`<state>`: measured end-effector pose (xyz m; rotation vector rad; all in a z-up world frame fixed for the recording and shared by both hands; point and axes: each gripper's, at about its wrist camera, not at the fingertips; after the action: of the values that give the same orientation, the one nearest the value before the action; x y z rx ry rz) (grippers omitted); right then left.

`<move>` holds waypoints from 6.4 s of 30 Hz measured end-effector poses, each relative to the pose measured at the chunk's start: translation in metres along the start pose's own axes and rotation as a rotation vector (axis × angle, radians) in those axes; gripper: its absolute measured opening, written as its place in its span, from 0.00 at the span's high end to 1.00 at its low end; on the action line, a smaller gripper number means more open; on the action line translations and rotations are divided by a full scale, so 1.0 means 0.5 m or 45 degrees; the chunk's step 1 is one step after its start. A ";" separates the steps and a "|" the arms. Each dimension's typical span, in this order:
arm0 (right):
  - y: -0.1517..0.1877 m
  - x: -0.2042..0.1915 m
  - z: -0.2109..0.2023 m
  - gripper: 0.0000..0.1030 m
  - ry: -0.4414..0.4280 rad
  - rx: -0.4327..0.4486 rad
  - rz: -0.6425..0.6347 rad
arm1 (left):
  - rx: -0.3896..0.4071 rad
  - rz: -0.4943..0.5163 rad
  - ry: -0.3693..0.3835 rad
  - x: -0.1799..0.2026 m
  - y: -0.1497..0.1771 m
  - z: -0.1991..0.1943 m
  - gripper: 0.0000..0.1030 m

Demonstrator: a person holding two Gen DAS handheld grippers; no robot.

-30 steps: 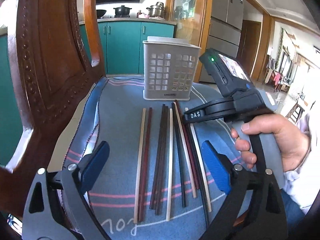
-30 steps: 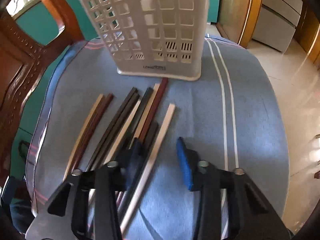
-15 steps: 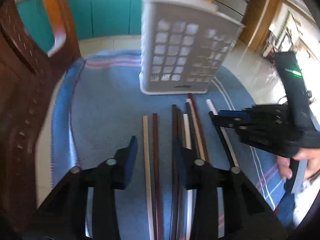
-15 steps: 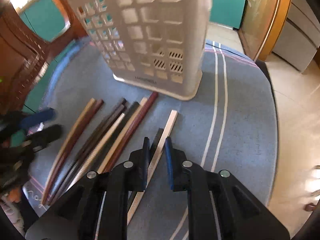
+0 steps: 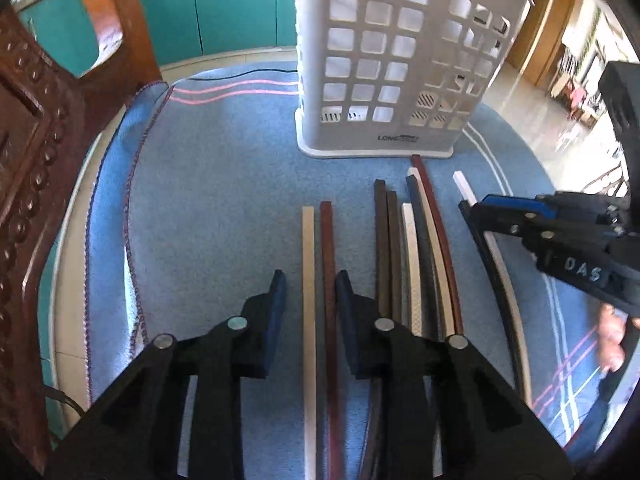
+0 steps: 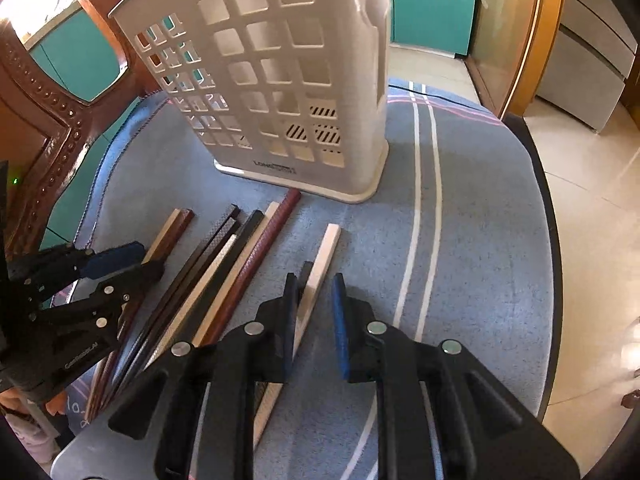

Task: Organize utensils
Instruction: 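Lower both tools and close each on a white chopstick, then lift the white chopsticks with both tools and drop them into the white holder, then grasp a black chopstick with the right tool while the left tool approaches brown chopsticks, then close the left tool on a brown chopstick while the right tool holds the black one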

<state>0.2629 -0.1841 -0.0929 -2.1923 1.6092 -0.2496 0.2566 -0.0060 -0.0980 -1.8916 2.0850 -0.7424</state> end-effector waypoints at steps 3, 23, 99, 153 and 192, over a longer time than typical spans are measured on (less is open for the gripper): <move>-0.006 0.010 0.010 0.78 -0.032 0.018 0.097 | -0.005 -0.086 0.089 -0.018 0.000 -0.004 0.87; -0.003 -0.008 -0.051 0.92 0.013 0.156 -0.083 | 0.097 -0.136 0.174 -0.025 0.008 -0.076 0.87; -0.076 0.051 -0.576 0.94 -0.320 0.957 0.078 | 0.980 -0.147 0.128 0.050 -0.117 -0.523 0.93; 0.056 -0.090 -0.009 0.55 0.262 0.011 -0.004 | 0.314 -0.028 -0.091 0.007 0.041 -0.157 0.48; 0.035 -0.019 -0.050 0.79 0.101 -0.006 0.042 | 0.142 0.003 0.147 -0.018 0.008 -0.103 0.39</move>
<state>0.2352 -0.1848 -0.0769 -2.1831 1.6882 -0.3276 0.2293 0.0137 -0.0578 -1.8265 2.0651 -0.9680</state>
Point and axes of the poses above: each gripper's, at about its wrist camera, not at the fingertips, and z roughly the way its jaws point, x to its right, y to its underside, and after that the axes turned 5 degrees about y, right-handed
